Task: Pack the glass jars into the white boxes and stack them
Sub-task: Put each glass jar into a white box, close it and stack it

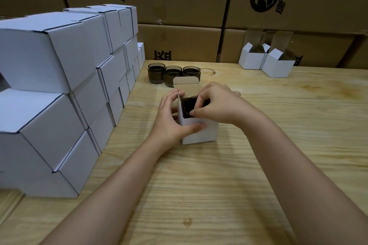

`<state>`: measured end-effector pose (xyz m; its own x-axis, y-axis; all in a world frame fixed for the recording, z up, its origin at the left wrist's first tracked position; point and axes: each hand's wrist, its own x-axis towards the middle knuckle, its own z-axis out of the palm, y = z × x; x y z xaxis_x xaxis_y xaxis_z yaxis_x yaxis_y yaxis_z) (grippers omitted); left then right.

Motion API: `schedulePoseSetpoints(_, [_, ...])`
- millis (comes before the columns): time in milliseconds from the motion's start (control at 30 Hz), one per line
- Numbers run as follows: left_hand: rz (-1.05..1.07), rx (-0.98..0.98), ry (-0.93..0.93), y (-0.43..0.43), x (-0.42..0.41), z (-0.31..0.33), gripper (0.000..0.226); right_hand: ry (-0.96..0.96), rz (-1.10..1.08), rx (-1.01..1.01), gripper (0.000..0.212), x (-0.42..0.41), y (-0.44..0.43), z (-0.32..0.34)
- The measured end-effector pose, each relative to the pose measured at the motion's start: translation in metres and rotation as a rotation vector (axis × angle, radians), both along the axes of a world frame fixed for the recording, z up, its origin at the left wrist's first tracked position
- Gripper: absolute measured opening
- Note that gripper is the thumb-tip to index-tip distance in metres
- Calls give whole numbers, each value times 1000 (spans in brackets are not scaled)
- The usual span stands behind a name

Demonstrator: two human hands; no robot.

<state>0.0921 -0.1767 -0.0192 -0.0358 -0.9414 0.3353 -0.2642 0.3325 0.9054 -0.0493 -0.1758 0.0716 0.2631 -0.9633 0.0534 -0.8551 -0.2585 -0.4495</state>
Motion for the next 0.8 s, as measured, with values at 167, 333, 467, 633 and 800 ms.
schedulePoseSetpoints(167, [9,-24,3,0,-2,-3,86,166,-19,16,11,11,1,-3])
schedulePoseSetpoints(333, [6,-55,-11,-2,-2,-3,88,217,-129,-90,24,23,1,-19])
schedulePoseSetpoints(467, [1,-59,-21,-2,-2,-3,89,221,-118,-146,25,19,-1,-27])
schedulePoseSetpoints(633, [-4,-31,-16,0,0,-3,103,-767,-269,-432,20,1,0,-41])
schedulePoseSetpoints(800, [-51,2,10,-2,4,-2,112,-1570,-330,-75,34,-15,-5,-67])
